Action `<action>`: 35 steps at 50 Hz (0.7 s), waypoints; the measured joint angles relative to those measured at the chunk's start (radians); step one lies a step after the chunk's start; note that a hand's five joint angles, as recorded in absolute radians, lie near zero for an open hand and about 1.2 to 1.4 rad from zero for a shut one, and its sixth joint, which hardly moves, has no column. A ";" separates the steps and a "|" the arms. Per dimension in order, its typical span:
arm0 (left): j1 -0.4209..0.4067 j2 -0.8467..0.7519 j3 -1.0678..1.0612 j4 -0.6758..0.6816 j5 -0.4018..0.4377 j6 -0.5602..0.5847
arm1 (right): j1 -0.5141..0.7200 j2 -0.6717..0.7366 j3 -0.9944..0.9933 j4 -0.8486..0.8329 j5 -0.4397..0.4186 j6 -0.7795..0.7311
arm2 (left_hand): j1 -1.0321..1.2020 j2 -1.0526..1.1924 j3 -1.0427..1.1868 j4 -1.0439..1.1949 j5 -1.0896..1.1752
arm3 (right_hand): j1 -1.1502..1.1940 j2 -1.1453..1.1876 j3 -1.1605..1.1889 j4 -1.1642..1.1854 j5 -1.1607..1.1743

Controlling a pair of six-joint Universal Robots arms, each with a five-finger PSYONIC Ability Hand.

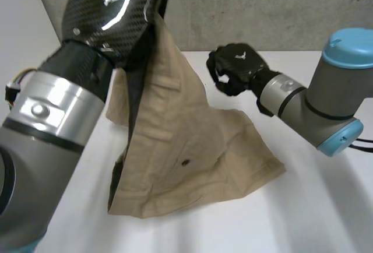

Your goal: Fold the shorts.

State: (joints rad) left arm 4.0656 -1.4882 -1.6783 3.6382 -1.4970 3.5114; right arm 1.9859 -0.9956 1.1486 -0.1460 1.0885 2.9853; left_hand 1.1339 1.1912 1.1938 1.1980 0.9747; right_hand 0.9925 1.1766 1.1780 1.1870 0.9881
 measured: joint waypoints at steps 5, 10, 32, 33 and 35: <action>0.064 -0.025 0.035 0.023 -0.009 0.001 | -0.006 -0.063 0.042 -0.008 0.048 -0.002 | 0.000 0.000 0.000 0.000 0.000 | -0.263 -0.283 -0.280 -0.281 -0.262; 0.192 -0.037 0.064 0.029 -0.031 0.001 | -0.013 -0.123 0.112 -0.005 0.104 -0.011 | 0.000 0.000 0.000 0.000 0.000 | -0.794 -0.950 -0.952 -0.951 -0.912; 0.189 -0.238 0.529 -0.001 -0.079 -0.022 | -0.157 -0.177 0.189 0.055 0.245 -0.030 | 0.009 0.007 0.000 0.001 0.000 | -0.796 -0.963 -0.968 -0.958 -0.921; 0.172 -0.254 0.534 0.000 -0.078 -0.022 | -0.157 -0.177 0.191 0.056 0.246 -0.029 | 0.011 0.008 0.000 0.001 0.000 | -0.796 -0.963 -0.968 -0.958 -0.921; 0.122 -0.306 0.545 0.001 -0.075 -0.021 | -0.158 -0.177 0.196 0.061 0.247 -0.030 | 0.011 0.008 0.000 0.001 0.000 | -0.796 -0.963 -0.968 -0.958 -0.921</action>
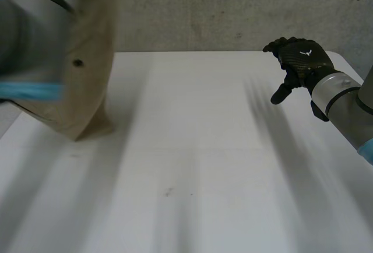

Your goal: Fold the shorts.

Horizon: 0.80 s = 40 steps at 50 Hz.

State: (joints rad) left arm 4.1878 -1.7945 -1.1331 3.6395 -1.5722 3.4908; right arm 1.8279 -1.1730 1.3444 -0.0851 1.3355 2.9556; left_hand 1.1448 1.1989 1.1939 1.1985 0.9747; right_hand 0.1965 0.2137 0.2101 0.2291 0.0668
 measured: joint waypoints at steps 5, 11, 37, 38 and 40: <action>-0.107 -0.138 0.016 0.008 0.005 0.002 | -0.001 0.000 0.007 0.004 0.001 -0.001 | 0.000 0.001 0.002 0.000 0.000 | 0.000 0.000 0.000 0.000 0.000; -0.282 -0.480 0.051 0.066 0.039 0.000 | -0.024 0.001 0.020 0.004 0.000 -0.007 | -0.427 -0.418 -0.407 -0.422 -0.373 | 0.000 0.000 0.000 0.000 0.000; -0.085 -0.273 -0.195 0.165 0.108 -0.001 | -0.045 -0.054 0.020 0.119 -0.005 -0.092 | -0.921 -0.972 -0.954 -0.968 -0.925 | 0.000 0.000 0.000 0.000 0.000; -0.085 -0.273 -0.195 0.165 0.108 -0.001 | -0.045 -0.054 0.020 0.119 -0.005 -0.092 | -0.921 -0.972 -0.954 -0.968 -0.925 | 0.000 0.000 0.000 0.000 0.000; -0.034 -0.222 -0.263 0.153 0.106 -0.006 | -0.035 -0.063 0.024 0.183 -0.009 -0.103 | -0.921 -0.972 -0.954 -0.968 -0.925 | 0.000 0.000 0.000 0.000 0.000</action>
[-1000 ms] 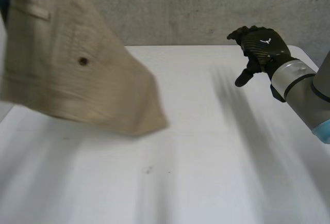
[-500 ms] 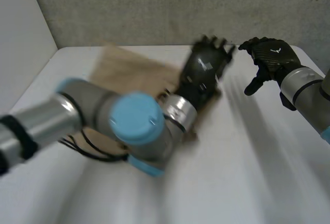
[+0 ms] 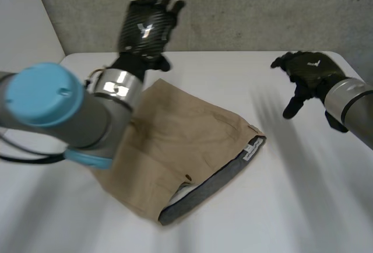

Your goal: Fold the shorts.

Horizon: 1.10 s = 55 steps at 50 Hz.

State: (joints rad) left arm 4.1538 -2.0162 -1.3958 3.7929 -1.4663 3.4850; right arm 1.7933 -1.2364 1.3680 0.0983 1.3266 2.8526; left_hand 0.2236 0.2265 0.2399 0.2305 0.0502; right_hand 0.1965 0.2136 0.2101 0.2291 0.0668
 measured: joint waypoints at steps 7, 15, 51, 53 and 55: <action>0.112 0.117 -0.158 -0.024 -0.001 -0.047 | 0.094 -0.004 0.024 0.082 -0.004 0.030 | 0.000 0.000 0.000 0.000 0.000 | 0.000 0.000 0.000 0.000 0.000; 0.192 0.196 -0.259 -0.044 -0.002 -0.134 | 0.278 0.011 0.071 0.082 -0.014 0.172 | 0.000 0.000 0.000 0.000 0.000 | 0.000 0.000 0.000 0.000 0.000; 0.253 0.230 -0.279 -0.232 -0.109 -0.173 | 0.589 0.226 0.107 -0.204 0.045 0.152 | 0.000 -0.003 0.000 -0.004 0.000 | 0.793 0.955 0.924 0.917 0.902; 0.253 0.239 -0.284 -0.235 -0.109 -0.172 | 0.545 0.178 0.122 -0.204 0.084 0.151 | 0.000 -0.004 0.000 -0.004 0.000 | 0.793 0.955 0.937 0.924 0.902; 0.253 0.250 -0.290 -0.237 -0.108 -0.172 | 0.490 0.129 0.138 -0.198 0.103 0.146 | 0.000 -0.009 -0.008 -0.011 0.000 | 0.793 0.955 0.957 0.946 0.902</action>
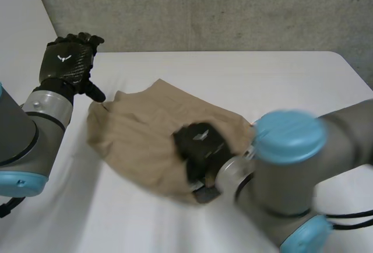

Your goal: Fold the shorts.

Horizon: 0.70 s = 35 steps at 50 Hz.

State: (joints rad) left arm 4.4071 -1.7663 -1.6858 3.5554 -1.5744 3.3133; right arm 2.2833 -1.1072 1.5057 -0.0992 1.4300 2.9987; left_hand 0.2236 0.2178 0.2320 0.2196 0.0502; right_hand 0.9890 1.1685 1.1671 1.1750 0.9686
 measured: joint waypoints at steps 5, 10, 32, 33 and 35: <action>0.001 0.031 -0.020 -0.007 0.003 0.001 | -0.186 -0.114 0.037 0.067 -0.012 -0.063 | 0.000 -0.003 -0.008 -0.003 0.000 | 0.000 0.000 0.010 0.012 0.000; 0.000 0.048 -0.041 -0.016 0.015 0.006 | -0.343 -0.155 0.047 0.204 -0.089 -0.205 | 0.000 -0.003 -0.008 -0.003 0.000 | 0.000 0.000 0.010 0.012 0.000; -0.090 -0.223 0.060 -0.076 0.141 0.075 | -0.460 -0.155 0.091 0.341 -0.238 -0.375 | 0.000 -0.003 -0.008 -0.003 0.000 | 0.000 0.000 0.010 0.012 0.000; -0.103 -0.242 0.085 -0.078 0.139 0.077 | -0.453 -0.155 0.094 0.337 -0.237 -0.362 | 0.000 -0.003 -0.008 -0.003 0.000 | 0.000 0.000 0.010 0.012 0.000; -0.121 -0.276 0.133 -0.079 0.134 0.077 | -0.443 -0.155 0.100 0.332 -0.237 -0.343 | 0.000 -0.003 -0.008 -0.003 0.000 | 0.000 0.000 0.010 0.012 0.000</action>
State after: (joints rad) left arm 4.2863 -2.0422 -1.5526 3.4762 -1.4399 3.3907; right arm 1.8401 -1.2621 1.6052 0.2327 1.1931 2.6553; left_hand 0.2236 0.2147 0.2238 0.2168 0.0502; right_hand 0.9890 1.1685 1.1769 1.1868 0.9688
